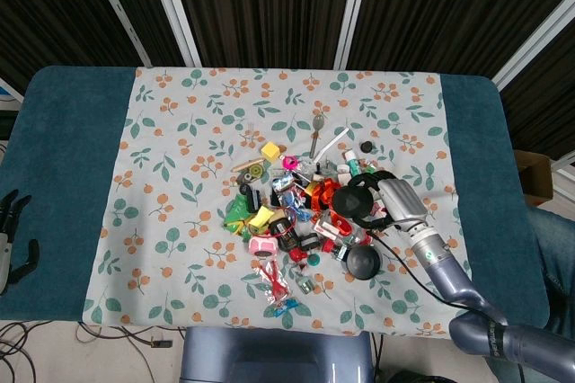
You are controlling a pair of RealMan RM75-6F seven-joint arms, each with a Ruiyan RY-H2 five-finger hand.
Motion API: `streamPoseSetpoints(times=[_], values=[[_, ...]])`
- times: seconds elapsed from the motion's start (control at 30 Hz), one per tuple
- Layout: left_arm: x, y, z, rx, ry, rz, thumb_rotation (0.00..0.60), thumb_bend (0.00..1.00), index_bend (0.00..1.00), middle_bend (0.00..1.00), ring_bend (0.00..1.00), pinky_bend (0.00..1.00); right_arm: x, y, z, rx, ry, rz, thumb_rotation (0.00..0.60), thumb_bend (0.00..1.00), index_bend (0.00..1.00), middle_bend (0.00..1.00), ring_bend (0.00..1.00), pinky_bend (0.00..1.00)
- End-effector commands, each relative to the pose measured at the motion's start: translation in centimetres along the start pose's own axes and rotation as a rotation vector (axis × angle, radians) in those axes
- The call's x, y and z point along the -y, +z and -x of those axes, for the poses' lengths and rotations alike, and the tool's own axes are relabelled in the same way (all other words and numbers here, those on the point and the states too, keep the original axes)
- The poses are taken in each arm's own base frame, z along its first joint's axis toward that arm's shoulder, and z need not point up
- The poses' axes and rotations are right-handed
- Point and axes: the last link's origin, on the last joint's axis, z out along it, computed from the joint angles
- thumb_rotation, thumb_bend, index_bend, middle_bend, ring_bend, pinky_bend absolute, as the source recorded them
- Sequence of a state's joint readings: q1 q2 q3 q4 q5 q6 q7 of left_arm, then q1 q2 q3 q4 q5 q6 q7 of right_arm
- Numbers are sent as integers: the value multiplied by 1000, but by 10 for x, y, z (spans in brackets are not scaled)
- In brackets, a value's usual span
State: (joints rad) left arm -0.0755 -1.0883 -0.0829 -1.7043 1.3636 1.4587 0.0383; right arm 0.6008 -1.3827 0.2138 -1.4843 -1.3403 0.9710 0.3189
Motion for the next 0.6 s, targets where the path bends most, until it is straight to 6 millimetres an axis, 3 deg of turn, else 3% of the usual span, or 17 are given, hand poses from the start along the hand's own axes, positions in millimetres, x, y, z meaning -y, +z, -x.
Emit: streamPoseSetpoints(times=[0.03, 0.27, 0.6], values=[[0, 0, 0, 1, -2, -1, 600, 549, 74, 0, 32, 25, 13, -11, -32, -2, 320, -27, 600, 375, 421, 400, 358, 190], [1, -1, 0, 8, -7, -3, 600, 549, 74, 0, 31, 25, 20, -24, -74, 36, 644, -85, 600, 362, 421, 399, 358, 190], [1, -3, 0, 13, -12, -3, 600, 549, 74, 0, 32, 25, 21, -47, -114, 69, 848, -241, 600, 362, 421, 393, 358, 190]])
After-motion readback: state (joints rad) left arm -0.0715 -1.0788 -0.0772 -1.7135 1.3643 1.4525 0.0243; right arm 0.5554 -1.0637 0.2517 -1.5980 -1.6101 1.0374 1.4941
